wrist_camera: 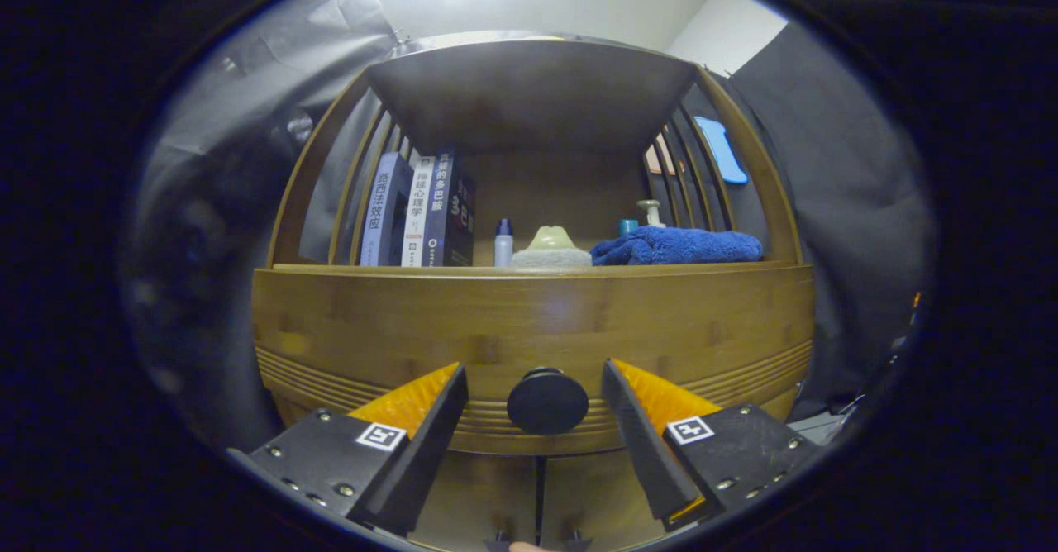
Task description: Pull open the drawer, take out the items inside it, and place them on the countertop above the cabinet.
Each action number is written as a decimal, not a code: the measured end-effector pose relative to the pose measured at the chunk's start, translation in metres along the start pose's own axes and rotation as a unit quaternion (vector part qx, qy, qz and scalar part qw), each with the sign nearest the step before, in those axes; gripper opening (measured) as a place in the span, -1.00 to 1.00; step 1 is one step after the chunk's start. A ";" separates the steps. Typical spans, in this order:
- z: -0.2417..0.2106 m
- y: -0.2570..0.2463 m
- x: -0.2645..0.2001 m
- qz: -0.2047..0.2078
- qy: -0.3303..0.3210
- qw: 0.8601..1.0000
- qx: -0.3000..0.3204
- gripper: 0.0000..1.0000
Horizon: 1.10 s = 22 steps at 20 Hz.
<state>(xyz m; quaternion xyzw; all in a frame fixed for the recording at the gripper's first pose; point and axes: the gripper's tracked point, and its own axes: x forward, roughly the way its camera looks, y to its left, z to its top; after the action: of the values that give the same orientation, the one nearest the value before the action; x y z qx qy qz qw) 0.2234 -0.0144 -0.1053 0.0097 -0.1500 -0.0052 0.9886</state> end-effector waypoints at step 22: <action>-0.002 -0.009 -0.010 -0.035 0.158 0.986 0.045 0.98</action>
<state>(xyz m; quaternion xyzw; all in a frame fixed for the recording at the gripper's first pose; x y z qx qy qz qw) 0.2140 -0.0237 -0.1105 0.0605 0.0085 -0.0318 0.9976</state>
